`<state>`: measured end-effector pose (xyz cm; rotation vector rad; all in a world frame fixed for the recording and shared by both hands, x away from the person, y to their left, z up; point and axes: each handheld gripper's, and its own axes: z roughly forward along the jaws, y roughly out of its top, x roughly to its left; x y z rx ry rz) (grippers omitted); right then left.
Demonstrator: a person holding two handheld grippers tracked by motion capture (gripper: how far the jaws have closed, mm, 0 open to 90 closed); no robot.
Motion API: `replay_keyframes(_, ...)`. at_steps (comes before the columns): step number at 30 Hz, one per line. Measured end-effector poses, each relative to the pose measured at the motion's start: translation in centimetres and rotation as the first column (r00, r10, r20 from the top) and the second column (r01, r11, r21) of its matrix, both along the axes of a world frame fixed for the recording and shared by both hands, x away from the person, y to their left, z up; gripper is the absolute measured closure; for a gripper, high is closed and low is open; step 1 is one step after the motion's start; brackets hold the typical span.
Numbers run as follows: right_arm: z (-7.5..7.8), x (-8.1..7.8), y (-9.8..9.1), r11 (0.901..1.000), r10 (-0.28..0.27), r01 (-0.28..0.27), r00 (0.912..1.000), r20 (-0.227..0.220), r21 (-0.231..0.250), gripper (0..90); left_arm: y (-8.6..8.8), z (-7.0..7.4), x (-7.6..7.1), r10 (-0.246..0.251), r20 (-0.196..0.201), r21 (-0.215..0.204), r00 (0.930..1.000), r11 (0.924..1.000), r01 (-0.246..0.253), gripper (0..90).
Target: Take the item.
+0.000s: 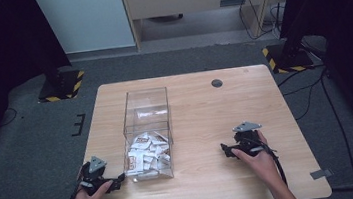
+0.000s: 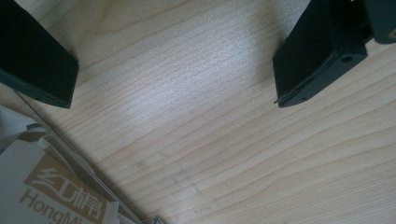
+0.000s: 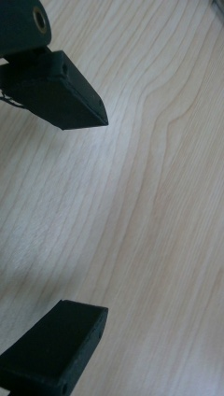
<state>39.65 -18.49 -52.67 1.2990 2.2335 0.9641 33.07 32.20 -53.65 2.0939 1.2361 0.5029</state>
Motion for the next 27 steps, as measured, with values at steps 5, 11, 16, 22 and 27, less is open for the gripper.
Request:
replay_keyframes(5, 1.0, -0.2, 0.8, 0.9993, 0.036, -0.036, 0.9993, 0.013, 0.003, 12.9, 0.0, 0.0, 0.0, 0.0, 0.0, 0.0, 1.0, 1.0, 0.0, 0.0)
replay_keyframes(11, 1.7, -0.4, 1.6, 0.9972, 0.075, -0.075, 0.997, 0.021, -0.006, 16.6, 0.0, 0.0, 0.0, 0.001, 0.0, -0.002, 1.0, 1.0, -0.001, 0.0)
replay_keyframes(16, 2.3, -0.5, 2.1, 0.9949, 0.101, -0.101, 0.9946, 0.025, -0.008, 20.7, 0.0, 0.0, 0.0, 0.001, 0.0, -0.001, 1.0, 1.0, -0.001, 0.0)
replay_keyframes(22, 3.4, -0.6, 2.8, 0.9914, 0.131, -0.131, 0.991, 0.03, 0.005, 22.4, 0.0, 0.0, 0.0, 0.001, 0.0, -0.001, 1.0, 1.0, -0.001, 0.0)
replay_keyframes(27, 4.3, -0.7, 3.6, 0.9863, 0.164, -0.165, 0.9856, 0.041, 0.006, 22.9, 0.0, 0.0, 0.0, 0.001, 0.0, -0.002, 1.0, 1.0, -0.001, 0.0)
